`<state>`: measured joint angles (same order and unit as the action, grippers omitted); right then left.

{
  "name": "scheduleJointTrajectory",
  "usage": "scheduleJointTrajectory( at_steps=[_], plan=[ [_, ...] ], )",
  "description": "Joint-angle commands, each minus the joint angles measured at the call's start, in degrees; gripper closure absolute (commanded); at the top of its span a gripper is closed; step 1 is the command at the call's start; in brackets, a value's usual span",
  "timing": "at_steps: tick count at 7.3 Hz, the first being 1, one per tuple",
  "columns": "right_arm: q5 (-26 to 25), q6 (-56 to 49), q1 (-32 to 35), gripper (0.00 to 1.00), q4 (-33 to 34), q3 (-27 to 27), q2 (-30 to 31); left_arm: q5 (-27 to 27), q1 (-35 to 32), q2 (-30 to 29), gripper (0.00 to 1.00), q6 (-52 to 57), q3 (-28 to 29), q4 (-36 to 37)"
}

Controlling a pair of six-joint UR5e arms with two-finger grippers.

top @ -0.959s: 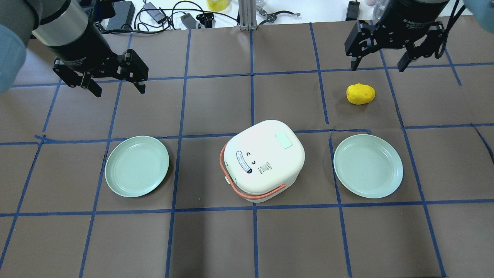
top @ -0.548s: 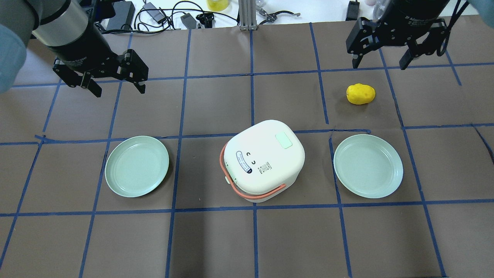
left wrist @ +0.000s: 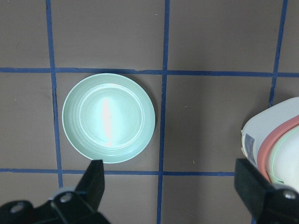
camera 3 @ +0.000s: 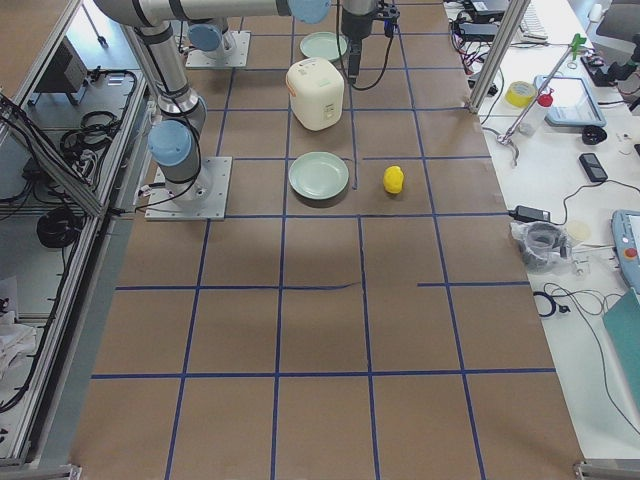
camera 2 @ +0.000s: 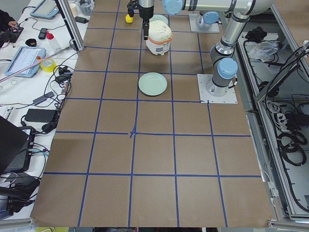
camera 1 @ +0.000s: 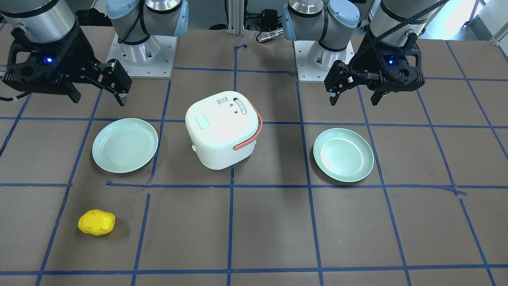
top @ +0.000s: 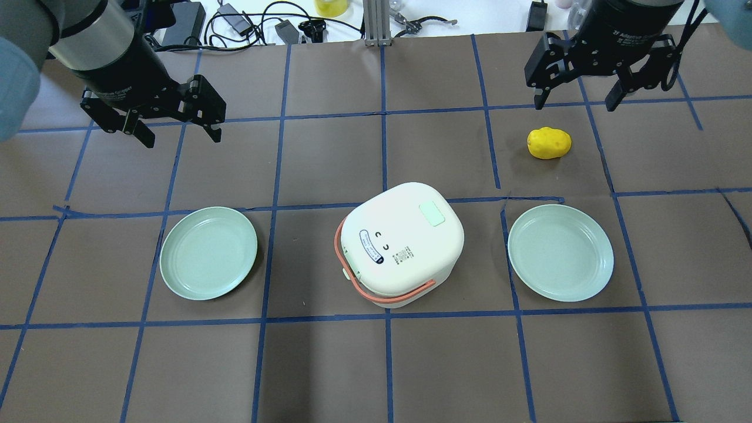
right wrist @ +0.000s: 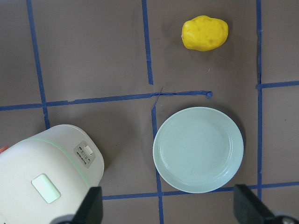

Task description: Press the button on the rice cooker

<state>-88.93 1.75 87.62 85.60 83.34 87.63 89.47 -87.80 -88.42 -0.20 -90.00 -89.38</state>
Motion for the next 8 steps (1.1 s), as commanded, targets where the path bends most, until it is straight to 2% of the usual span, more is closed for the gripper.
scheduleJointTrajectory(
  at_steps=[1, 2, 4, 5, 8],
  plan=[
    [0.3, -0.5, 0.1, 0.29, 0.2, 0.1, -0.2, 0.0, 0.0, 0.0, 0.0, 0.0, 0.0, 0.0],
    [0.3, -0.3, 0.1, 0.62, 0.2, 0.1, -0.2, 0.0, 0.0, 0.0, 0.0, -0.1, 0.0, 0.0],
    [3.7, 0.2, 0.4, 0.93, -0.1, 0.1, -0.3, 0.0, 0.0, 0.0, 0.0, 0.0, 0.0, 0.0],
    [3.7, 0.3, 1.1, 1.0, -0.6, 0.1, -0.3, 0.0, 0.0, 0.0, 0.0, 0.0, 0.0, 0.0],
    [3.8, 3.3, 5.3, 1.0, -0.3, 1.4, -1.8, 0.0, 0.0, 0.0, 0.0, 0.0, 0.0, 0.0]
  ],
)
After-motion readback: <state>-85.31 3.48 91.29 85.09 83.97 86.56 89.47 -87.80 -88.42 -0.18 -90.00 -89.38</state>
